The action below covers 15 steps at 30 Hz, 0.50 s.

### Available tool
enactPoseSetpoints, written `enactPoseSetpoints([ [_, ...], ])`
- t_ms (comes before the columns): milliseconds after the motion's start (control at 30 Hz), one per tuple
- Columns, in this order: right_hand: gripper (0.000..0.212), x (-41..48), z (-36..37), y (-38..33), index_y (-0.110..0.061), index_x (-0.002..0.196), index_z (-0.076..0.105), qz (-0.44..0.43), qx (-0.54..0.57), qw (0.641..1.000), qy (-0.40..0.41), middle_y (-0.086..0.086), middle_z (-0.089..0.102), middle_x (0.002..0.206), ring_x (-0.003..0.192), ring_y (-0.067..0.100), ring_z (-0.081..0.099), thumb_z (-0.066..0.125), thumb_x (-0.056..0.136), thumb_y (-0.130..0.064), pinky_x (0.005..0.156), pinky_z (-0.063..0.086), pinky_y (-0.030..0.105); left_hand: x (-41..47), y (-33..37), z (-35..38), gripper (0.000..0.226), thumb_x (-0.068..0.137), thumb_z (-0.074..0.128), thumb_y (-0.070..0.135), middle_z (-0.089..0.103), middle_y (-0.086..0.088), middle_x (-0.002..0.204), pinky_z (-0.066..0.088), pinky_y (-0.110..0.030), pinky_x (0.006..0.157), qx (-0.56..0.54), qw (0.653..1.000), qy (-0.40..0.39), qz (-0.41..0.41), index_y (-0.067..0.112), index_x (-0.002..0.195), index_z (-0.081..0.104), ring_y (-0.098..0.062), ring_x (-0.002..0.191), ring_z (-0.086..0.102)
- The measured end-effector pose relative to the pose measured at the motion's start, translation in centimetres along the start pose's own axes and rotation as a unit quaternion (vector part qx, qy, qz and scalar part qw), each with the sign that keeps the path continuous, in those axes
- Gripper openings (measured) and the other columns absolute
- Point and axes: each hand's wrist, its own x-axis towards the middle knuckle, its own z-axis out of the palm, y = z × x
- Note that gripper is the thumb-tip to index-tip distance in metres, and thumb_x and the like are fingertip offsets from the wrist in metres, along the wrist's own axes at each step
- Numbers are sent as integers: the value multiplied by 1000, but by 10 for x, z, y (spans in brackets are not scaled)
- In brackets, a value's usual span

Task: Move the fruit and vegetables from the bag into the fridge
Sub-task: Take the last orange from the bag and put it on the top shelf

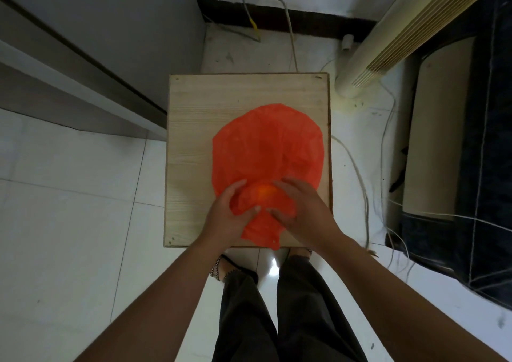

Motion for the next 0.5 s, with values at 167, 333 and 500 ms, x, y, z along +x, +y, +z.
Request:
enactPoseSetpoints([
  [167, 64, -9, -7, 14, -24, 143, 31, 14, -31, 999, -33, 0, 24, 153, 141, 21, 20, 56, 88, -44, 112, 22, 39, -8, 2, -7, 58, 82, 68, 30, 42, 11, 133, 40, -30, 99, 134, 988, -24, 71, 36, 133, 43, -7, 121, 41],
  [333, 61, -14, -13, 20, -25, 140, 37, -8, -37, 999, -33, 1, 33, 149, 138, 23, 27, 54, 86, -49, 110, 32, 48, -9, 10, -24, 63, 79, 70, 25, 40, -1, 143, 30, -41, 108, 353, 907, 7, 230, 28, 136, 43, -24, 134, 32],
  [500, 57, -27, -1, 6, -22, 135, 43, -82, -79, 993, 21, 4, 41, 144, 136, 27, 32, 38, 89, -54, 108, 24, 39, -5, -3, -16, 70, 86, 62, 26, 25, -3, 153, 34, -43, 109, 397, 886, -94, 219, 30, 145, 25, -23, 139, 25],
])
